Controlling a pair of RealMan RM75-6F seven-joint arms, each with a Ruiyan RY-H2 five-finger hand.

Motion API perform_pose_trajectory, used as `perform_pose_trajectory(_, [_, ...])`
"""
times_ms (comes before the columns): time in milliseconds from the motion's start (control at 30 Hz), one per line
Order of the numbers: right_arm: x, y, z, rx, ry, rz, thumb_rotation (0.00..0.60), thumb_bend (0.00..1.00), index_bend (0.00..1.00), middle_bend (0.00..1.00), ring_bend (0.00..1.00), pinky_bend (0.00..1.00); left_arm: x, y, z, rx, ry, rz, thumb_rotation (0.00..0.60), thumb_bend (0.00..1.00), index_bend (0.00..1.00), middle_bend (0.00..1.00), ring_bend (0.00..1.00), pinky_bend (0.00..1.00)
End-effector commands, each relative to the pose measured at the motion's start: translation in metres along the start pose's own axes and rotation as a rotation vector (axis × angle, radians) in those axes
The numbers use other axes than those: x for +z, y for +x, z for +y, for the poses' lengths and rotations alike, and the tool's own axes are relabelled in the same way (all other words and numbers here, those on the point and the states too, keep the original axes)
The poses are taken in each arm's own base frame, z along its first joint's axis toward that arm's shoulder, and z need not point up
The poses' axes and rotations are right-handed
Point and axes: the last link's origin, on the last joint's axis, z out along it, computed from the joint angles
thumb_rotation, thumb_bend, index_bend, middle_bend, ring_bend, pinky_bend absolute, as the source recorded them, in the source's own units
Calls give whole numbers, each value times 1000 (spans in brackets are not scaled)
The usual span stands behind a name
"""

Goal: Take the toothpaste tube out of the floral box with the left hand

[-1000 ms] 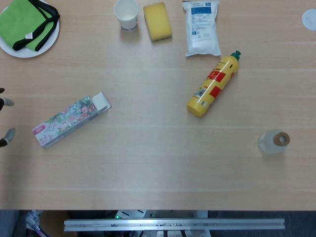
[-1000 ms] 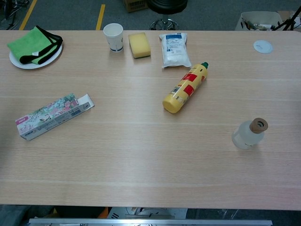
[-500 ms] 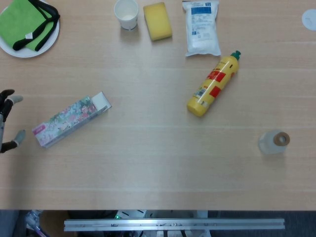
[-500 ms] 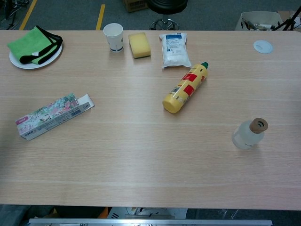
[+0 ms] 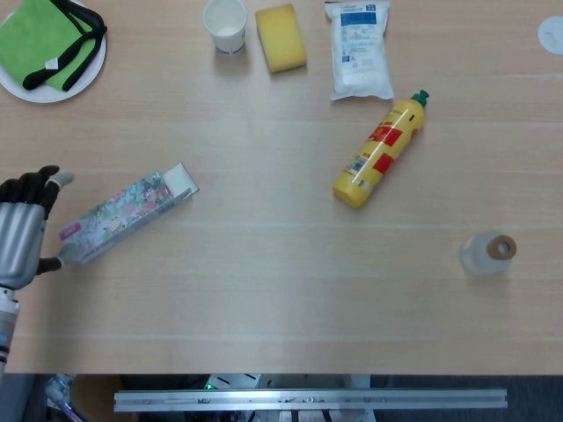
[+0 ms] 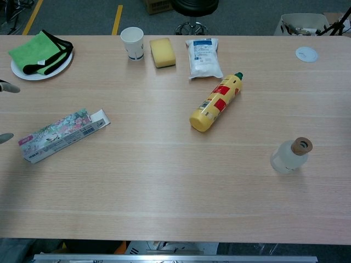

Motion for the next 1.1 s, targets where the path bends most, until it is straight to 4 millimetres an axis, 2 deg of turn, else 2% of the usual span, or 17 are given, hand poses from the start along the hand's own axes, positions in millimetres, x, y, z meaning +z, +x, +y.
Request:
perform_pose_trajectory(33, [2, 2, 0, 4, 1, 7, 600, 205, 229, 230, 136, 162, 2, -7, 12, 12, -4, -36, 600, 163, 156, 122, 146, 195])
perform_pose_trajectory(333, [7, 1, 6, 14, -12, 1, 600, 205, 229, 230, 136, 172, 11, -25, 24, 47, 30, -95, 600, 147, 81, 81, 122, 199])
perform_pose_trajectory(567, [5, 0, 10, 20, -23, -3, 600, 205, 229, 230, 136, 172, 21, -36, 35, 28, 39, -106, 600, 138, 73, 75, 121, 199])
perform_pose_trajectory(1100, [1, -7, 16, 29, -38, -26, 600, 205, 229, 230, 136, 172, 44, -60, 35, 58, 95, -158, 600, 138, 64, 57, 109, 199])
